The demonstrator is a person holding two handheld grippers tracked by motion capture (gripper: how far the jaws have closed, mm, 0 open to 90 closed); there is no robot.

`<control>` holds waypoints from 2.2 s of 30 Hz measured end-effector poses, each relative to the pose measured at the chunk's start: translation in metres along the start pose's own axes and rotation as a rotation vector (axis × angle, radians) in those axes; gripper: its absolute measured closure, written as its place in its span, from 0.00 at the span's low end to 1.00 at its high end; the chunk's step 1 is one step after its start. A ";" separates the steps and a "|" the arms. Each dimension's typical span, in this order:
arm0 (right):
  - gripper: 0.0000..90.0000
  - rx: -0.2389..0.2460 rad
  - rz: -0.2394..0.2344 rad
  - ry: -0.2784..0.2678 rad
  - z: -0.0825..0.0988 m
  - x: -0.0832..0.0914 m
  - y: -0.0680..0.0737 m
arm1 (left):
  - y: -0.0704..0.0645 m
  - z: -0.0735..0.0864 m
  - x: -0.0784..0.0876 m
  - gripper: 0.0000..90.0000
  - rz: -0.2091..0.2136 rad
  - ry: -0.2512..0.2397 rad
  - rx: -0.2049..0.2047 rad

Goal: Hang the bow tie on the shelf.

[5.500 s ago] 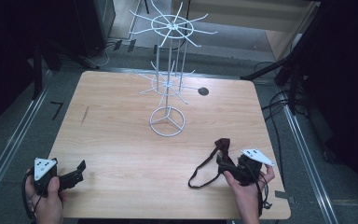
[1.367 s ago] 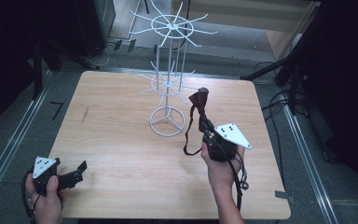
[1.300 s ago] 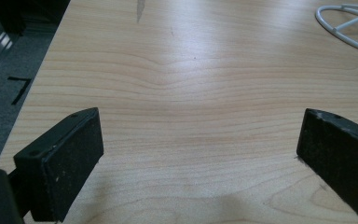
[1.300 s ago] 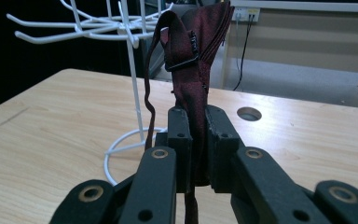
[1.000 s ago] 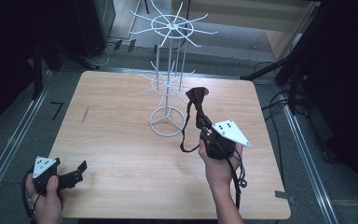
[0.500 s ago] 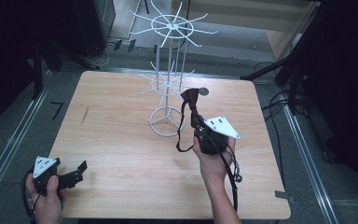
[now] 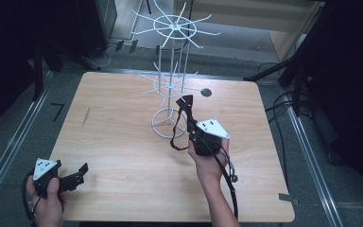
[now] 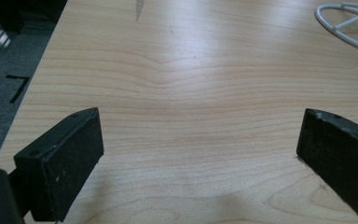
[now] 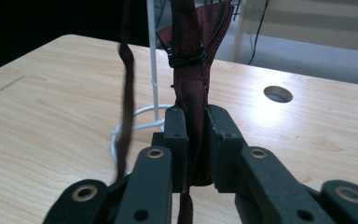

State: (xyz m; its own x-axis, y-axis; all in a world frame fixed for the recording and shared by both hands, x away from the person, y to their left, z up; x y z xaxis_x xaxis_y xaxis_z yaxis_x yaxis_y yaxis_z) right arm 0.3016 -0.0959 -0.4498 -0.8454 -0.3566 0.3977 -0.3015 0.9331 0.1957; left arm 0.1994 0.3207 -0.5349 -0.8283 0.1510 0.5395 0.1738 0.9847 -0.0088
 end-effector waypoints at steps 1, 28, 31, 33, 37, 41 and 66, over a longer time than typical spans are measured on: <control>0.85 0.001 -0.006 0.001 0.001 -0.001 0.000 | 0.000 0.000 0.000 0.01 0.001 0.000 -0.001; 0.31 -0.055 -0.019 0.018 0.006 0.012 -0.024 | 0.000 0.000 0.000 0.05 -0.006 0.000 0.004; 0.30 -0.056 -0.014 0.012 0.006 0.017 -0.029 | 0.000 0.000 0.000 0.05 -0.006 -0.001 0.003; 0.29 -0.061 -0.010 0.009 0.007 0.020 -0.033 | 0.000 0.000 0.000 0.05 -0.006 -0.002 0.003; 0.28 -0.069 -0.002 0.010 0.011 0.026 -0.042 | 0.000 0.000 0.000 0.05 -0.007 0.000 0.003; 0.27 -0.084 0.010 0.013 0.015 0.030 -0.051 | 0.000 0.000 0.000 0.05 -0.008 -0.002 0.004; 0.19 -0.124 0.034 0.003 0.039 0.069 -0.104 | -0.001 0.000 0.001 0.05 -0.012 -0.005 -0.012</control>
State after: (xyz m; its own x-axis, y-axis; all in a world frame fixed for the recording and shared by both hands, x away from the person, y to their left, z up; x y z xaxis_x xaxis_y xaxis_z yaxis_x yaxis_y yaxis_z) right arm 0.2572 -0.2159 -0.4774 -0.8530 -0.3248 0.4086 -0.2153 0.9320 0.2915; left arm 0.1985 0.3194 -0.5344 -0.8329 0.1394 0.5356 0.1699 0.9854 0.0076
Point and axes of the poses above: each handheld gripper's, and its own axes: x roughly backward along the jaws, z roughly out of its underside, y roughly to its left, the point moved 2 cm from there along -x, roughly forward along the jaws, and after that the axes turned 9 degrees about -x, right-handed, at the moved point
